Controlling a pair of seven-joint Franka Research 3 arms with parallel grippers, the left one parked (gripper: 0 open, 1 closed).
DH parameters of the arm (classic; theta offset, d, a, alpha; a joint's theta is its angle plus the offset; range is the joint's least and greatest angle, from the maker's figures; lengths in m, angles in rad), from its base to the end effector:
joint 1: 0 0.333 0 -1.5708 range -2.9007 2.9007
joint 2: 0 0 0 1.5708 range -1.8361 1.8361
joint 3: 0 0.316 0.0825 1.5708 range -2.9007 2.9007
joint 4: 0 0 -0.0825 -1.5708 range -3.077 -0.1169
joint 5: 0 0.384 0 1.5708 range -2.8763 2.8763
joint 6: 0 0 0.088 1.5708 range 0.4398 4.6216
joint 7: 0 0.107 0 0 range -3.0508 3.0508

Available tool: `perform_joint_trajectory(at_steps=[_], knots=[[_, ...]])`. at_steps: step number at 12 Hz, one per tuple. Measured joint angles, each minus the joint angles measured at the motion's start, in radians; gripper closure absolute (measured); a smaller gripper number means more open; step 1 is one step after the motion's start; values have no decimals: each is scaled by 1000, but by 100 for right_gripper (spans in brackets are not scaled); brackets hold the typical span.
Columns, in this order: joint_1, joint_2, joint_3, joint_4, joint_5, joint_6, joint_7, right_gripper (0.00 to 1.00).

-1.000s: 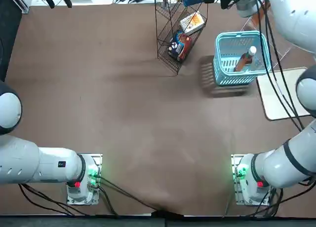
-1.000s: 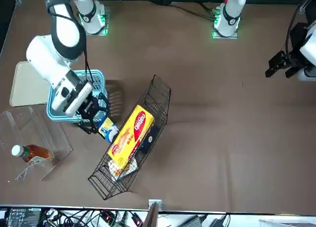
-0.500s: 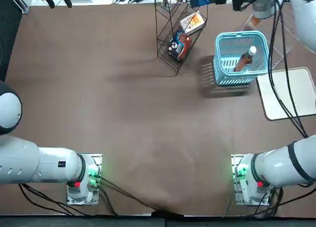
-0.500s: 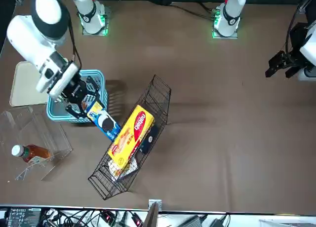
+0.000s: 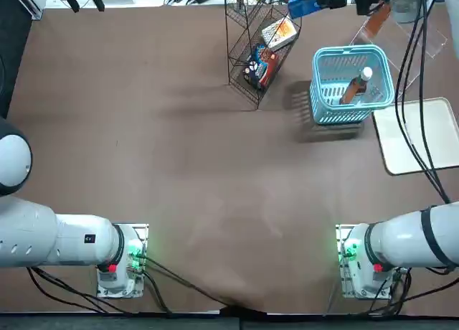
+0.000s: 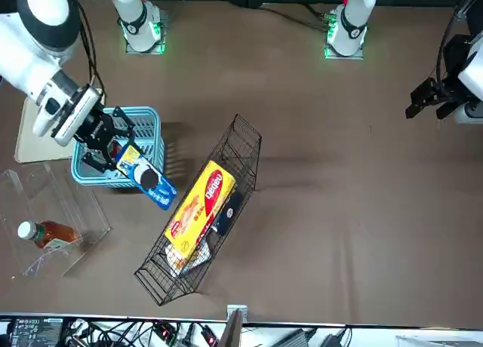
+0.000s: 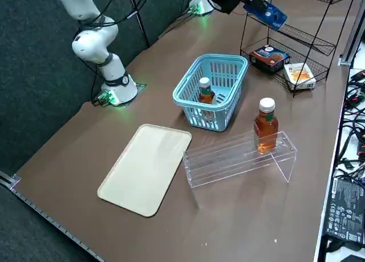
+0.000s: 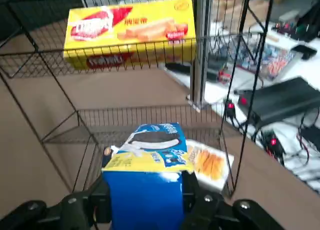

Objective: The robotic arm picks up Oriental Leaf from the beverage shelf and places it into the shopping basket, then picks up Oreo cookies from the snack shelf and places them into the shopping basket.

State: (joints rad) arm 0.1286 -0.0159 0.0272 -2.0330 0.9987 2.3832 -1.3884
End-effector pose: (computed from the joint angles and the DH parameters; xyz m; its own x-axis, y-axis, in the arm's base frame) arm 0.5735 0.0984 0.4945 0.4286 0.4945 0.7561 0.8109 -0.5797 -0.0806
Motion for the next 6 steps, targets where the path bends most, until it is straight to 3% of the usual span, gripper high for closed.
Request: perform_joint_trajectory(at_steps=[6], knots=[[-102,-54,-2,81,-318,-239,269,43]])
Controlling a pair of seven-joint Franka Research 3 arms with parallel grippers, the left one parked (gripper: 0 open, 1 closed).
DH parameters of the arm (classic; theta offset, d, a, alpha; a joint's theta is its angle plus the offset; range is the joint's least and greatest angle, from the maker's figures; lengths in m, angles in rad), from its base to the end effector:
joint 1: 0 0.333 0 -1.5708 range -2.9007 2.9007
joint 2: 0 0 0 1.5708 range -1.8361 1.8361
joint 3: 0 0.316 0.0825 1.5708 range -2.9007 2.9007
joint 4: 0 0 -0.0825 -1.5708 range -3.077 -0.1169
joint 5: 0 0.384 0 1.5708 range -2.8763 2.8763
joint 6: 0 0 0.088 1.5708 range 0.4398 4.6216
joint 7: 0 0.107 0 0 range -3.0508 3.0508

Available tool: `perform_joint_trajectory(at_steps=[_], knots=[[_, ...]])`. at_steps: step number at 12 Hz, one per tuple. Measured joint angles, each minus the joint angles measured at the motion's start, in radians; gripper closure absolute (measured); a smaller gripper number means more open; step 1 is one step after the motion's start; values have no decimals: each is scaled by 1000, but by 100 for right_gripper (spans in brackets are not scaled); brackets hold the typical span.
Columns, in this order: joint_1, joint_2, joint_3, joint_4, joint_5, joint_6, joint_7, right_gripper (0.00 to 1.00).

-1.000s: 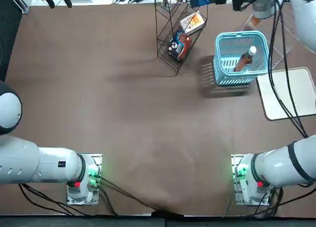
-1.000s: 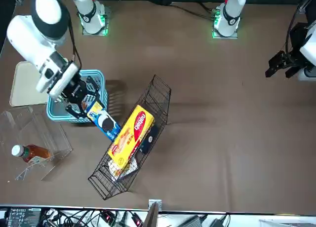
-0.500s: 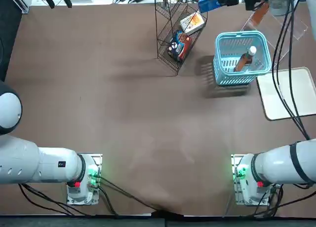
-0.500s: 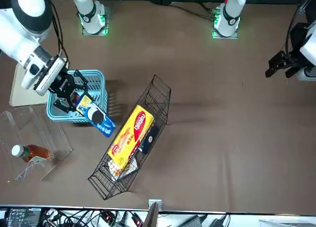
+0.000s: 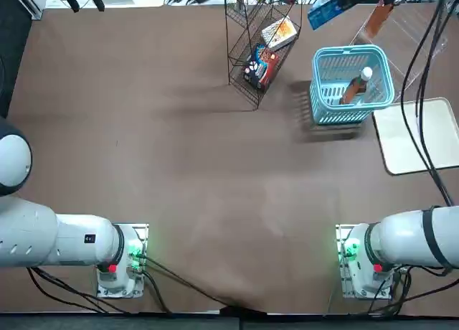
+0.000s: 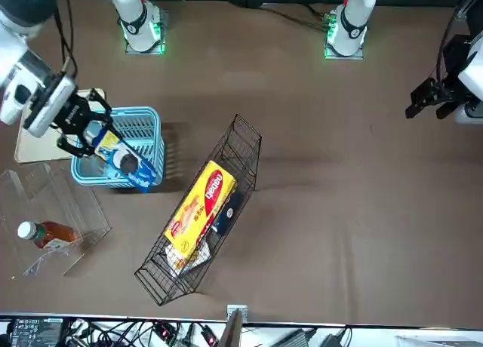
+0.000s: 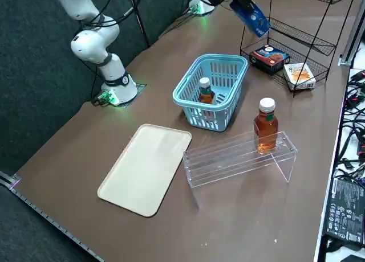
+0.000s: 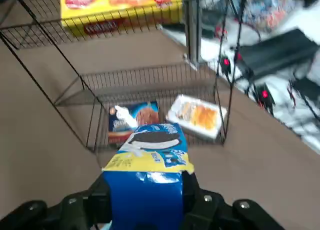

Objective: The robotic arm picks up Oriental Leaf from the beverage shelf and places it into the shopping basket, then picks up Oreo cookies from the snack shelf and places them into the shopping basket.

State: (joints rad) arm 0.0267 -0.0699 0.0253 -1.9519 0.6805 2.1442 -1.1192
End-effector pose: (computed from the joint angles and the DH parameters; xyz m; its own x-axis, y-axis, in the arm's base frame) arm 0.5645 0.0563 0.5433 0.5493 0.5807 0.6008 0.7842 -0.6066 -0.1305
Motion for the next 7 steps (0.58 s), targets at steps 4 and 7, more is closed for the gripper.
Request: perform_joint_trajectory(at_steps=[4,7], knots=[[-24,-4,0,91,-196,-153,265,44],[-22,-9,12,160,-382,-280,577,44]])
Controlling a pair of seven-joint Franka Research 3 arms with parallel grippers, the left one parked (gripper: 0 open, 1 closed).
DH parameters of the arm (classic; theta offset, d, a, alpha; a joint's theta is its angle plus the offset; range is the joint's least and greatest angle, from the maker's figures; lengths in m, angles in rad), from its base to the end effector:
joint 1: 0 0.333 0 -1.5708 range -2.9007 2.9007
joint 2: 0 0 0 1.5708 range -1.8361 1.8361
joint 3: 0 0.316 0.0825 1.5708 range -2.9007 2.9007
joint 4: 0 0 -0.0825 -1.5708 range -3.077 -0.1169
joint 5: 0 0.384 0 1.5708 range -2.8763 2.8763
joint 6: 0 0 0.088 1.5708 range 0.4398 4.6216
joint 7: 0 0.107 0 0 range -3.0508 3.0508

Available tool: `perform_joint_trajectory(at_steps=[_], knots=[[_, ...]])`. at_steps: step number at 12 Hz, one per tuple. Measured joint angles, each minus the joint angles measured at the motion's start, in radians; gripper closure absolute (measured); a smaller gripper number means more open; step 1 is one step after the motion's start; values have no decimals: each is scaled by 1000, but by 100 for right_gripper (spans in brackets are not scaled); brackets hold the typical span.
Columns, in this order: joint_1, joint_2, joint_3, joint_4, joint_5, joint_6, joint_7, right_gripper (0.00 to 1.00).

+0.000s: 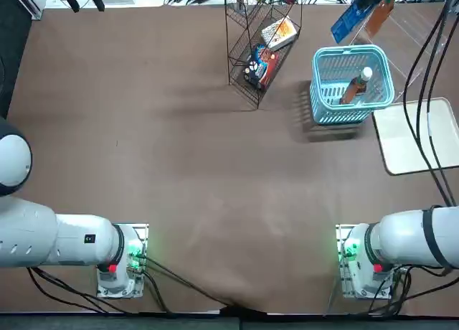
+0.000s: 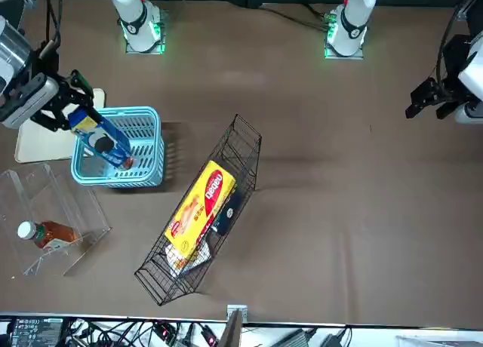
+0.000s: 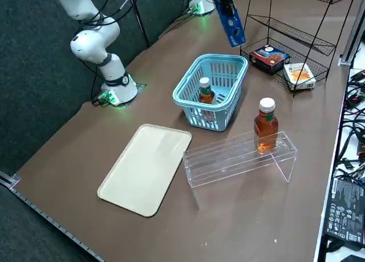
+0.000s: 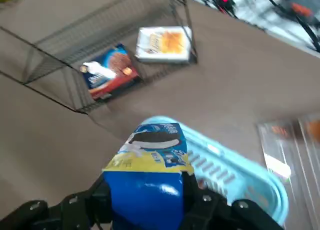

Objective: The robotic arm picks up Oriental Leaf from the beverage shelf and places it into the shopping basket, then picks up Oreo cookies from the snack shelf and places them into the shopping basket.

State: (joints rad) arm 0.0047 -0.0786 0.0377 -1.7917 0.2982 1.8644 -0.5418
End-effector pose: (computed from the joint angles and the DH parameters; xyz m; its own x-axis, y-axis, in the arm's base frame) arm 0.5514 0.0467 0.5925 0.8484 0.4571 0.2670 0.5092 -0.8426 -0.1755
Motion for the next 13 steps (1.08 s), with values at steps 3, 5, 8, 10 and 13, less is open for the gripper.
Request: perform_joint_trajectory(at_steps=[3,5,8,10,13], knots=[[15,-18,31,11,-123,-50,219,45],[23,-24,60,11,-181,-83,367,45],[28,-24,94,7,-230,-131,556,45],[29,-23,104,0,-263,-139,630,45],[29,-22,107,-19,-283,-140,672,45]])
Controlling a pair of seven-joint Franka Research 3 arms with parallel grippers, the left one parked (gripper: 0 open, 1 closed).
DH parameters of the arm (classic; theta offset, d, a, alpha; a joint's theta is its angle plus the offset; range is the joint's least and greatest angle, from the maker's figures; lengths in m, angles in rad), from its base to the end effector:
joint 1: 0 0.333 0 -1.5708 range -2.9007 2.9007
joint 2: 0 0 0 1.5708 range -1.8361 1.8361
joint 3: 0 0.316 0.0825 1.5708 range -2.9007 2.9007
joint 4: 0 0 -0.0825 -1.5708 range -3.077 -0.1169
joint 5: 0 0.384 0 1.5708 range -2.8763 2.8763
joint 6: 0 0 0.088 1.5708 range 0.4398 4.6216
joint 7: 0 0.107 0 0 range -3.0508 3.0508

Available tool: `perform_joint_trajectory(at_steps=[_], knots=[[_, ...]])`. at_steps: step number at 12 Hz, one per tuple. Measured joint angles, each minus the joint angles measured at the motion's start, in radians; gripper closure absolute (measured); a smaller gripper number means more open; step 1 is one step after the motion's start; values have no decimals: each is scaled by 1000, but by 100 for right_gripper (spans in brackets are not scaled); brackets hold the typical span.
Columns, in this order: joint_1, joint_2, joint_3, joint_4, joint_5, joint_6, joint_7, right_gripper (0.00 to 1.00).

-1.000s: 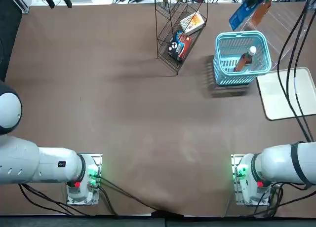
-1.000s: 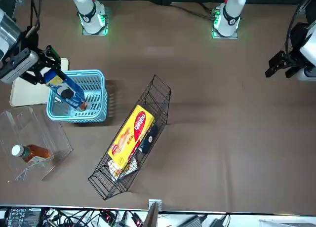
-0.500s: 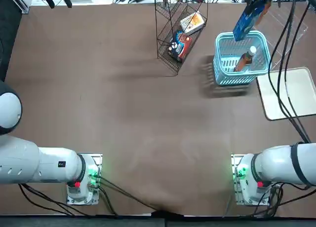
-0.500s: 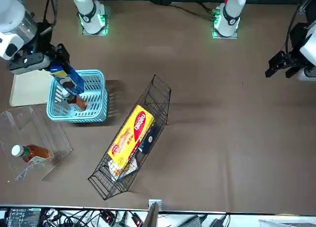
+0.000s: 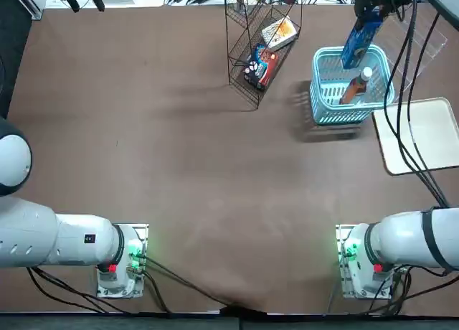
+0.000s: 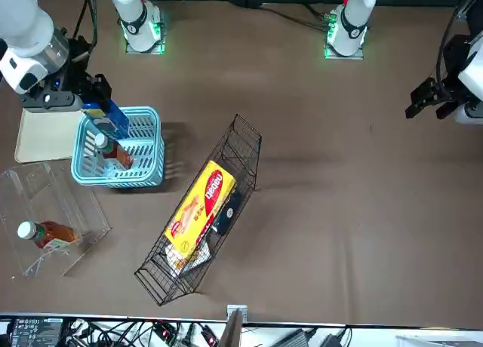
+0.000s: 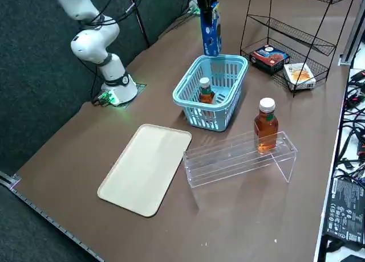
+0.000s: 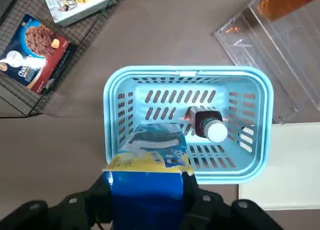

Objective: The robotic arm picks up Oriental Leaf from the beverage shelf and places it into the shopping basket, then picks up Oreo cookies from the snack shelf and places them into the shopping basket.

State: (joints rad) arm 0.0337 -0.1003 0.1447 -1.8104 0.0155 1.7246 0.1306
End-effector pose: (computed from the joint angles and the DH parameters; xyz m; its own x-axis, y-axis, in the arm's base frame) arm 0.5227 0.0989 0.5778 0.9989 0.0449 0.0132 0.0449 -0.9990 -0.0027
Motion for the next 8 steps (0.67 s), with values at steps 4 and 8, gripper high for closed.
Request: perform_joint_trajectory(at_steps=[4,8], knots=[[0,4,1,-105,-1,86,23,45],[3,21,6,-240,-1,229,54,45]])
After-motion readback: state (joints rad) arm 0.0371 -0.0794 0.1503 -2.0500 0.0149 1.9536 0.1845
